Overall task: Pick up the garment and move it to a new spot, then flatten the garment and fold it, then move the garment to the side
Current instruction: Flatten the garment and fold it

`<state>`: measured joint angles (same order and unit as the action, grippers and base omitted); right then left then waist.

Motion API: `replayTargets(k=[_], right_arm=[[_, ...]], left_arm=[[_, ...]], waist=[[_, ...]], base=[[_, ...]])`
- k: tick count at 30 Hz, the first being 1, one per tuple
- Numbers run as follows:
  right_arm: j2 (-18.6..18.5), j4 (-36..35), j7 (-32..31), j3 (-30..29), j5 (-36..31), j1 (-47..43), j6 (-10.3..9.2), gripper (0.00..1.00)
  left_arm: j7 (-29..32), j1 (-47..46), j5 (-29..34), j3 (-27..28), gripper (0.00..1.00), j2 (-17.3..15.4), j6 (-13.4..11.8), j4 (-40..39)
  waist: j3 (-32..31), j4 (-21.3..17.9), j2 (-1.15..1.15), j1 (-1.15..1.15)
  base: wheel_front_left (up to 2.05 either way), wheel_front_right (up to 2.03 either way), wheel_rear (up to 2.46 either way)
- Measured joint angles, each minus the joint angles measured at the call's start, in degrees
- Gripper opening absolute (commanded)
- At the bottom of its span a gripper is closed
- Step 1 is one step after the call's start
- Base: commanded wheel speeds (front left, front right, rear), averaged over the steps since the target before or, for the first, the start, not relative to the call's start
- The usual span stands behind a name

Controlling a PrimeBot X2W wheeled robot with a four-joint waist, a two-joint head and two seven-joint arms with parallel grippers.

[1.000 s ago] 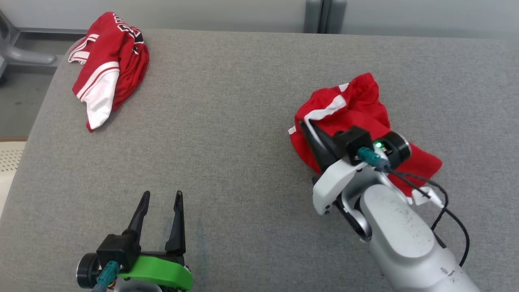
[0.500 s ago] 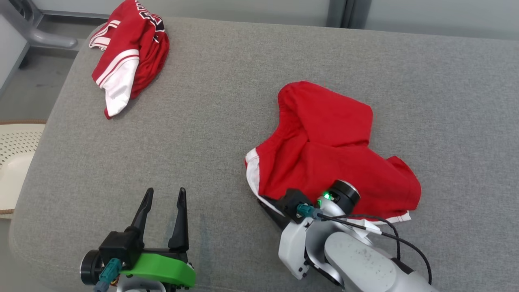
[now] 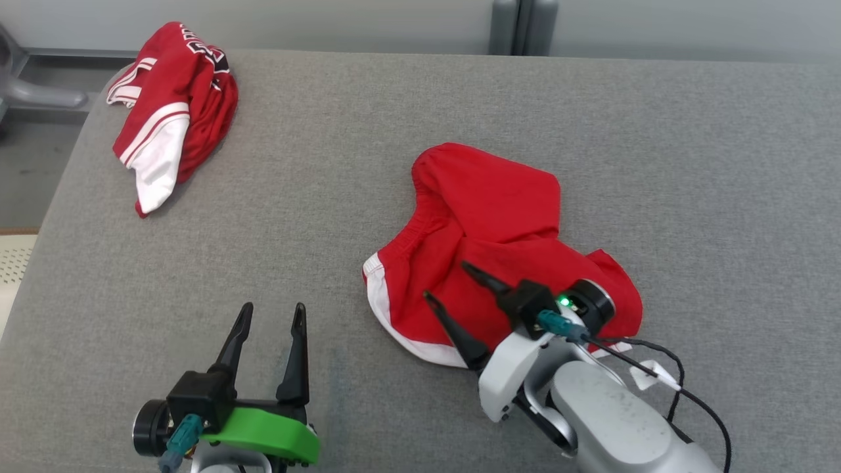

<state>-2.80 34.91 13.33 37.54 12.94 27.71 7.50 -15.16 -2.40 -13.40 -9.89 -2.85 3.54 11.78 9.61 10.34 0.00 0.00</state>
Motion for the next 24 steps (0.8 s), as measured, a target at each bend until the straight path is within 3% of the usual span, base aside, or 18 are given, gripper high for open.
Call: replayTargets(k=[9, 14, 19, 24], right_arm=[[-0.1, -7.2, 1.6, -20.7, -5.6, -8.2, 0.00, 1.00], [-0.1, -14.0, 1.7, -28.1, -6.9, -13.9, 0.00, 1.00], [-0.1, -18.1, 1.7, -32.9, -6.0, -18.9, 0.00, 1.00], [-0.1, -19.8, 1.7, -33.8, -5.5, -22.0, 0.00, 1.00]], left_arm=[[0.0, -2.4, 1.0, 0.4, 1.00, 0.0, 0.5, 1.7], [0.0, -2.1, 0.8, 1.7, 1.00, 0.0, 0.8, 3.1], [0.0, 0.4, -0.7, 3.5, 1.00, 0.0, 1.0, 3.4], [0.0, 2.4, -1.0, 4.6, 1.00, 0.0, 1.1, 3.1]], waist=[[-2.6, -3.4, 0.00, 0.00], [-4.3, -5.2, 0.00, 0.00], [-6.0, -6.5, 0.00, 0.00], [-7.3, -7.4, 0.00, 0.00]], base=[[0.00, 0.00, 0.00], [0.00, 0.00, 0.00], [0.00, 0.00, 0.00], [0.00, 0.00, 0.00]])
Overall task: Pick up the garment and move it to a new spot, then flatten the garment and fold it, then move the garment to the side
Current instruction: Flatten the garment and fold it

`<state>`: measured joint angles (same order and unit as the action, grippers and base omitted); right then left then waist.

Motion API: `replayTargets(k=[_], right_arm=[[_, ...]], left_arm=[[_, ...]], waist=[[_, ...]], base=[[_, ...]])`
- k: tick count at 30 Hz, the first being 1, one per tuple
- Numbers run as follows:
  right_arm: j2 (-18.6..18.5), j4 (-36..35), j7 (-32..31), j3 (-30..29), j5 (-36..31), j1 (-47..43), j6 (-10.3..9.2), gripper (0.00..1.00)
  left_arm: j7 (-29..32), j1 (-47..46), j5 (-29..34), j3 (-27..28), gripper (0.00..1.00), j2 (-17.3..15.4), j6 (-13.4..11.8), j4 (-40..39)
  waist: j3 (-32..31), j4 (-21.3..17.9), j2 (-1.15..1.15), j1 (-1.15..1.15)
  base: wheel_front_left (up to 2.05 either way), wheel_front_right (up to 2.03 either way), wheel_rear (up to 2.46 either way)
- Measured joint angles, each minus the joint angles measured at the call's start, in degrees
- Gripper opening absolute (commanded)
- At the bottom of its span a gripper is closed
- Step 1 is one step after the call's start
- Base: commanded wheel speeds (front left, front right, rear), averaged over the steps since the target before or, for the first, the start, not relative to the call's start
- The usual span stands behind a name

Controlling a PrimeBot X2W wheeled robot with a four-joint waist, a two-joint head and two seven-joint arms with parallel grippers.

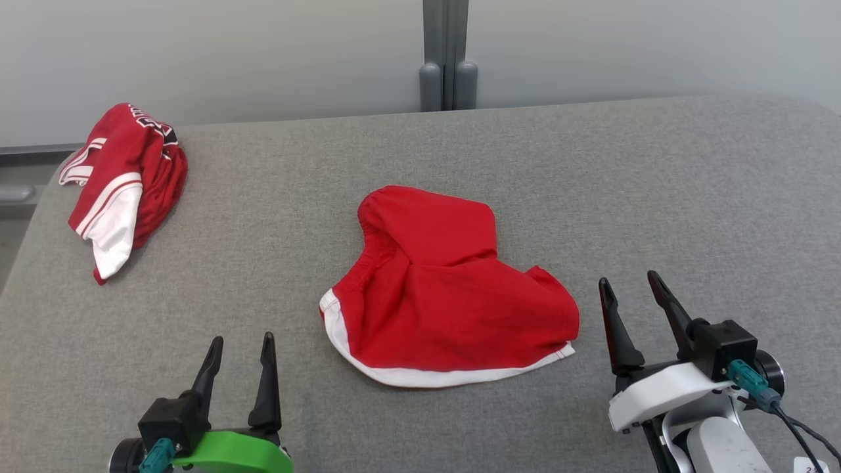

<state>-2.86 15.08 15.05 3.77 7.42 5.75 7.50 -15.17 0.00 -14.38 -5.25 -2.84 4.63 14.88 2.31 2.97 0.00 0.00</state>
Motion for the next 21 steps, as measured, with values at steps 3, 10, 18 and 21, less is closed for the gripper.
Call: replayTargets(k=[3, 10, 18, 21], right_arm=[[0.0, -0.4, 0.0, -0.1, 0.3, -0.7, 0.00, 1.00], [0.0, 0.2, 0.0, 0.3, 0.6, -1.5, 0.00, 1.00], [0.0, 5.5, -0.2, 0.3, -3.5, -2.3, 0.00, 1.00], [0.0, 9.8, -1.4, 0.2, -6.8, -2.7, 0.00, 1.00]], left_arm=[[0.0, 0.6, -0.1, 0.4, 1.00, 0.0, 0.0, -0.3], [0.0, 1.1, -0.1, 0.6, 1.00, 0.0, 0.0, -0.7], [0.0, 1.5, 0.2, 0.2, 1.00, 0.0, 0.2, -0.9], [0.0, 1.5, 0.3, -0.3, 1.00, 0.0, 0.4, -1.0]], waist=[[-0.5, -0.2, 0.00, 0.00], [-1.2, -0.2, 0.00, 0.00], [-1.1, 0.2, 0.00, 0.00], [-0.7, 0.8, 0.00, 0.00]], base=[[0.00, 0.00, 0.00], [0.00, 0.00, 0.00], [0.00, 0.00, 0.00], [0.00, 0.00, 0.00]])
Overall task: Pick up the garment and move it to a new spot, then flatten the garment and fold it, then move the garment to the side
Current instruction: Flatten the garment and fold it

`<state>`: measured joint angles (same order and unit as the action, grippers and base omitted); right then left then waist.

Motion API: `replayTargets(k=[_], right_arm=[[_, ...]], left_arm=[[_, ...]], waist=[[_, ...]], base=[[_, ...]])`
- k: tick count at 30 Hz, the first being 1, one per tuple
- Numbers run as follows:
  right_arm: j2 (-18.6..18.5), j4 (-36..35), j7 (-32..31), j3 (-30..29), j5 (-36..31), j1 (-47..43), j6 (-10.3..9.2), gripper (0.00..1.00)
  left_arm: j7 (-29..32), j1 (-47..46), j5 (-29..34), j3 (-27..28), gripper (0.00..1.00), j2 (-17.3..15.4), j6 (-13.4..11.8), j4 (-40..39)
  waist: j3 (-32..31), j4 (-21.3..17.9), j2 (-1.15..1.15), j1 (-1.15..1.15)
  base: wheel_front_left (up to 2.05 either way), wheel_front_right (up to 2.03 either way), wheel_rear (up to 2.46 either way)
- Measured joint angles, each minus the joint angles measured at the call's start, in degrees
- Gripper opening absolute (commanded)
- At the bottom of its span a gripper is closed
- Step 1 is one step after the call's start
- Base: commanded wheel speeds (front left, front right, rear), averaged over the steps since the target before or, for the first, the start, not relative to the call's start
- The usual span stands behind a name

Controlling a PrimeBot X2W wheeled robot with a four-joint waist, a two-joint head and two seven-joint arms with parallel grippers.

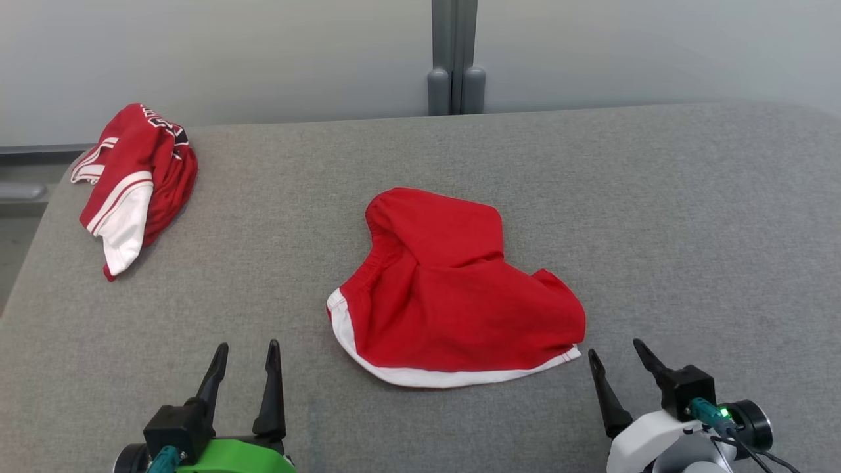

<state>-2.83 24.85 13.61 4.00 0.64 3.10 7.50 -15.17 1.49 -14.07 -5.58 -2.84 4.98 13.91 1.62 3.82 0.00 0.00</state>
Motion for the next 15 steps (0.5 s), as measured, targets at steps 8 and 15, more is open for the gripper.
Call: replayTargets(k=[8, 15], right_arm=[[-0.3, 9.8, -0.4, 0.2, -5.8, 4.7, 0.00, 1.00], [-0.9, 15.8, 0.6, 3.4, -7.7, 9.2, 0.00, 1.00]], left_arm=[[0.0, -0.3, 0.1, -0.9, 1.00, 0.0, 0.0, 0.0], [0.0, -0.6, 0.0, -0.9, 1.00, 0.0, -0.1, -0.1]], waist=[[2.0, 1.8, 0.00, 0.00], [3.9, 3.5, 0.00, 0.00]], base=[[0.00, 0.00, 0.00], [0.00, 0.00, 0.00]])
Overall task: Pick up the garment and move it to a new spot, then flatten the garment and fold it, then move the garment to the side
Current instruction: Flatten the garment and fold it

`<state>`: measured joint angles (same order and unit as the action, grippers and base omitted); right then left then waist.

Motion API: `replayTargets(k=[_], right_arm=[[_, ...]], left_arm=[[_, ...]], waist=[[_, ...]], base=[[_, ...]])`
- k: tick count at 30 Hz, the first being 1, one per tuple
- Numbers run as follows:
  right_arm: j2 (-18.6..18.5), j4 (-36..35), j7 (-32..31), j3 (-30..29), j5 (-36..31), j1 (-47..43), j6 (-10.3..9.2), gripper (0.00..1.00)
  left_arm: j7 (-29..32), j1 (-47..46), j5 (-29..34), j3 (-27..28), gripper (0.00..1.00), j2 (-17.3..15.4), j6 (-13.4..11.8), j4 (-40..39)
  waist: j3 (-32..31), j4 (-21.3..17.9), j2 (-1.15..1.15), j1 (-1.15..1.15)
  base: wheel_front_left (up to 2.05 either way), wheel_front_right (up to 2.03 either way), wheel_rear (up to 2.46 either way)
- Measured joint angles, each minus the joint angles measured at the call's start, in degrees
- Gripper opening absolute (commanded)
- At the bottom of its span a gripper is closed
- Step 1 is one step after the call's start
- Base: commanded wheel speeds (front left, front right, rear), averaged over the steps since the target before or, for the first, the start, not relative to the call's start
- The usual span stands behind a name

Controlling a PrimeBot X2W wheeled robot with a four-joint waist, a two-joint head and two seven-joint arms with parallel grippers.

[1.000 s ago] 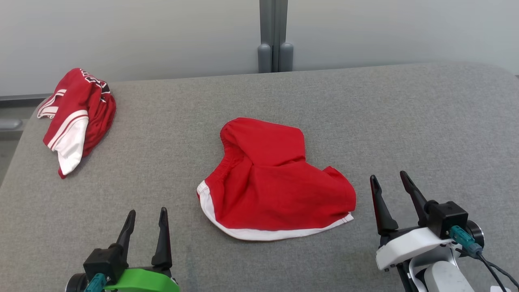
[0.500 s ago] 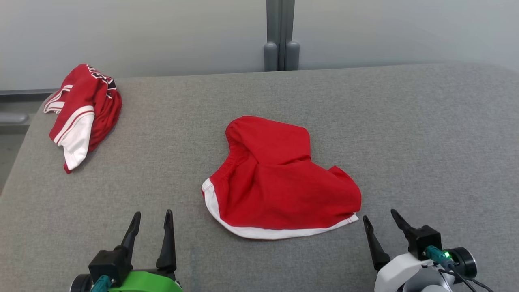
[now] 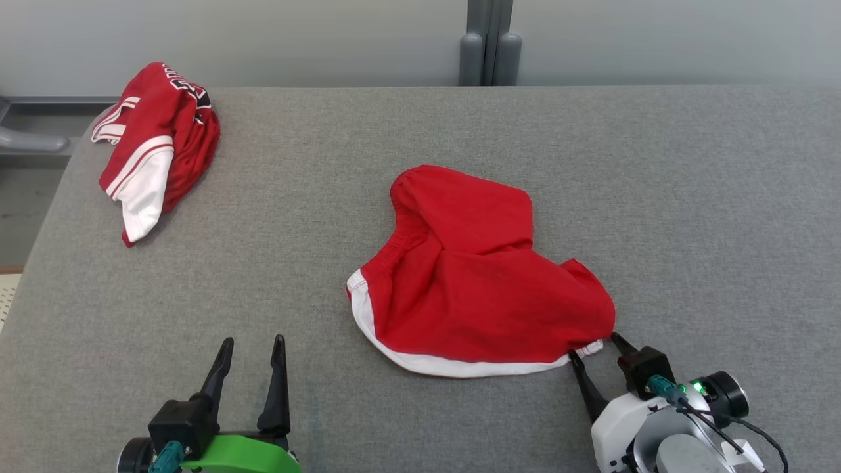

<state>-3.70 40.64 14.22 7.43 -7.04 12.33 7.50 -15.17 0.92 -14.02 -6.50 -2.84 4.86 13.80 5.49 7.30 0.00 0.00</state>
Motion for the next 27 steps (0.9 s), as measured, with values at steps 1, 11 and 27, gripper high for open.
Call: replayTargets(k=[1, 11, 27], right_arm=[[-0.1, 0.5, 0.0, 0.5, -0.2, 0.6, 0.00, 0.96], [-0.5, 4.2, 0.8, 3.7, 0.2, 4.5, 0.05, 0.00], [-1.9, 0.6, 0.8, -0.6, 2.3, 5.8, 0.04, 0.00]], left_arm=[[0.0, -0.1, 0.0, 0.0, 1.00, 0.0, 0.0, 0.0], [0.0, -0.7, 0.0, 0.7, 1.00, 0.0, -0.1, -0.1], [2.3, -14.2, 1.8, -9.4, 1.00, -2.8, 2.4, 13.9]], waist=[[0.2, 0.1, 0.00, 0.00], [1.4, -0.6, 0.00, 0.00], [3.7, -5.0, 0.00, 0.00]], base=[[0.00, 0.00, 0.00], [0.00, 0.00, 0.00], [0.00, 0.00, 0.00]])
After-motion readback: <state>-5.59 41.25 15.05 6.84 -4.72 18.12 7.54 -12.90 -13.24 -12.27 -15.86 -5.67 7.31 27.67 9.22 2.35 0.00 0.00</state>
